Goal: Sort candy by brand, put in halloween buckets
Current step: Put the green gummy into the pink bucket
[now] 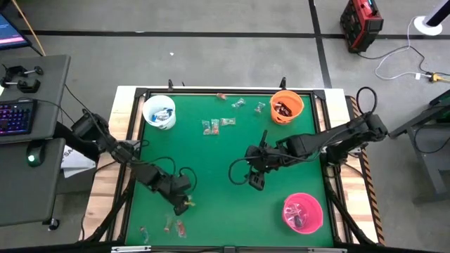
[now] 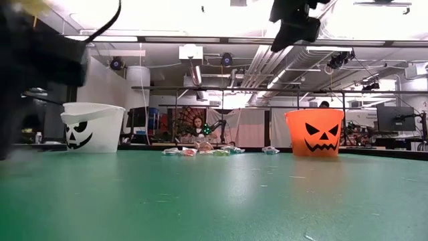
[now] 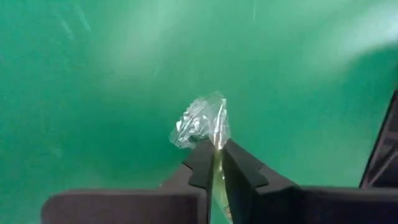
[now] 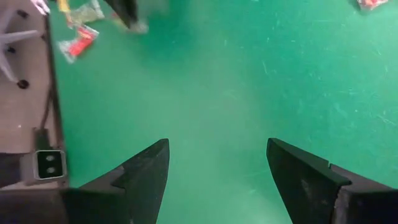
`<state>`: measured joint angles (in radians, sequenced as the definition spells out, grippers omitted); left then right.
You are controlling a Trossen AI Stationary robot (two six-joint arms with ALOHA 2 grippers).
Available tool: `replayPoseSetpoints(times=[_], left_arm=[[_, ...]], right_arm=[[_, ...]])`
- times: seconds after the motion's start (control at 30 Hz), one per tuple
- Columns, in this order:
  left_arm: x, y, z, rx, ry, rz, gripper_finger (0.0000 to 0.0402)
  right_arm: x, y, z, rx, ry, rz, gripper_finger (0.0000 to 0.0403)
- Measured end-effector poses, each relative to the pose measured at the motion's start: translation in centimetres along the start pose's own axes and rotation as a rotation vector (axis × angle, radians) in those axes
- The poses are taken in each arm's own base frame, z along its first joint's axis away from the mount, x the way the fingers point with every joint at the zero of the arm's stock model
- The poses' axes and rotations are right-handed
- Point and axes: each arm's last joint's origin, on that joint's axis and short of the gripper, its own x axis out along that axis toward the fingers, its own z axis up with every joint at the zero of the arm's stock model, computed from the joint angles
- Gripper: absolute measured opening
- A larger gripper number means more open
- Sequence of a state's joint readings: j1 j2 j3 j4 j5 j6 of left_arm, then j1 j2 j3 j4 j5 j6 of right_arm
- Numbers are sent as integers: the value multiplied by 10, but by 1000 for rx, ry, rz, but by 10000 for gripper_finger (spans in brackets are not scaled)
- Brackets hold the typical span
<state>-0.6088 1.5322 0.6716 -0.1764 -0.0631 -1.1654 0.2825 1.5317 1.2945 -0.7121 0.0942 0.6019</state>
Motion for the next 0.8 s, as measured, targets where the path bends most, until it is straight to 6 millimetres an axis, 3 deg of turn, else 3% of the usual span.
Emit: replayPoseSetpoints(times=[0.2, 0.33, 0.43, 0.57, 0.8], left_arm=[[-33, -28, 56, 146, -197, -110, 2], [-56, -47, 107, 314, -375, -143, 0], [-62, -55, 142, 429, -505, -160, 0], [-51, -67, 180, 515, -613, -245, 0], [1, -99, 217, 569, -655, -477, 0]], right_arm=[[-33, 5, 7, 39, -144, 97, 263], [-66, 9, 19, 113, -355, 197, 263], [-91, 11, 29, 150, -547, 253, 263], [-122, 11, 40, 158, -805, 277, 263], [-161, 4, 46, 139, -1107, 147, 263]])
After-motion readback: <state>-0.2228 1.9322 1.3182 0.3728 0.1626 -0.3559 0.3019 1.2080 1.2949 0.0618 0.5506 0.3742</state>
